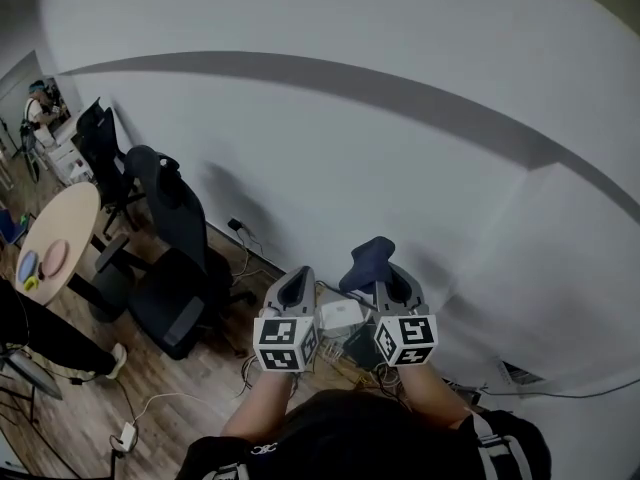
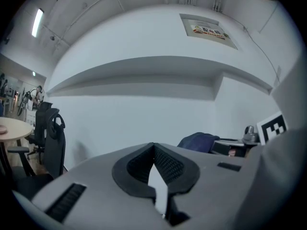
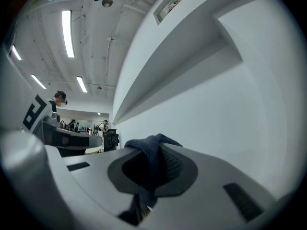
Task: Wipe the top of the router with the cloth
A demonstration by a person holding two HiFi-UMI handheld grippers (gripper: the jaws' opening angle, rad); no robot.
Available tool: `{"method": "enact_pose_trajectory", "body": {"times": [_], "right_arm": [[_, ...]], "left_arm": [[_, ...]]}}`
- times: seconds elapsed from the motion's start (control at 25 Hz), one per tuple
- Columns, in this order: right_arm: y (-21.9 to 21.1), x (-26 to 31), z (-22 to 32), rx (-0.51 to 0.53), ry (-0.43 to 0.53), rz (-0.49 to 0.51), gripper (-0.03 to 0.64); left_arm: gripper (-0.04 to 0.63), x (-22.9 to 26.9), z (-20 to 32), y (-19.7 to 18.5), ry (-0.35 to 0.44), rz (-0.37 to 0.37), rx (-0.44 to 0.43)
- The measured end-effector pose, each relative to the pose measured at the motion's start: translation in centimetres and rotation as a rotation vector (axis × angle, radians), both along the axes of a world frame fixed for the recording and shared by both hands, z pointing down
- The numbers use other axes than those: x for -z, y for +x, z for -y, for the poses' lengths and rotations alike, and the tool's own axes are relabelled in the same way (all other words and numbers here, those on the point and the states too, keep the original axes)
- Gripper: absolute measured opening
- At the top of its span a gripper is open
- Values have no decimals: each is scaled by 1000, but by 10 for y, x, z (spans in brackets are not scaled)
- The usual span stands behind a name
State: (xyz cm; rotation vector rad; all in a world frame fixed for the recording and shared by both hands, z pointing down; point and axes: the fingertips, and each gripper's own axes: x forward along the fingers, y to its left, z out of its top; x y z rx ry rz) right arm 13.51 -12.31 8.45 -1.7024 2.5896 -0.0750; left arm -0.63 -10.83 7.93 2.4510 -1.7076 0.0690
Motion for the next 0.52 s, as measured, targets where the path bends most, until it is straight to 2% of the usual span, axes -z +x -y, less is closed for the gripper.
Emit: {"method": "enact_pose_trajectory", "body": {"times": [0.16, 0.52], "right_arm": [[1, 0, 3, -4, -2, -1, 14], [-3, 5, 5, 15, 44, -52, 14]], "left_arm": [[0, 1, 4, 2, 17, 31, 4], [0, 0, 10, 12, 15, 24, -3]]}}
